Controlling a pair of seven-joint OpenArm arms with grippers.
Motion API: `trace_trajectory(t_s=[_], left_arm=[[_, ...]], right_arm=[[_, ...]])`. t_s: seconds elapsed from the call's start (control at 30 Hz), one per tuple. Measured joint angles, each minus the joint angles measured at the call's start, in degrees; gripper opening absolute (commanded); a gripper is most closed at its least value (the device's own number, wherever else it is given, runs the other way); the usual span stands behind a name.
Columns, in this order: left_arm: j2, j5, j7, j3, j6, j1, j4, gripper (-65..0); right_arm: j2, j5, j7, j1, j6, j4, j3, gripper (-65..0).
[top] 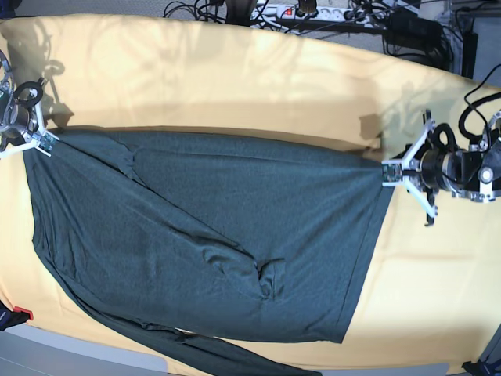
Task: Fold the T-shirt properly
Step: 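Pull the shirt with both grippers toward the robot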
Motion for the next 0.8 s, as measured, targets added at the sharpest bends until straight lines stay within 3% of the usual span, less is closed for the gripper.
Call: trace_trajectory(t_s=[0.23, 0.6, 0.8], left_arm=[[-3.8, -0.1, 0.0, 0.1, 0.1, 4.3, 2.6, -65.0], [-7.7, -0.2, 0.2, 0.0, 0.2, 10.8, 8.3, -65.0], [-12.0, -1.4, 1.5, 0.0, 0.2, 14.8, 12.2, -65.0]], right_arm=[[0.5, 2.1, -2.8, -7.1, 1.2, 3.7, 1.2, -65.0], [0.1, 4.7, -2.8, -27.2, 0.5, 12.3, 19.3, -65.0], [-2.2, 4.7, -2.5, -31.5, 1.6, 12.8, 22.3, -65.0]])
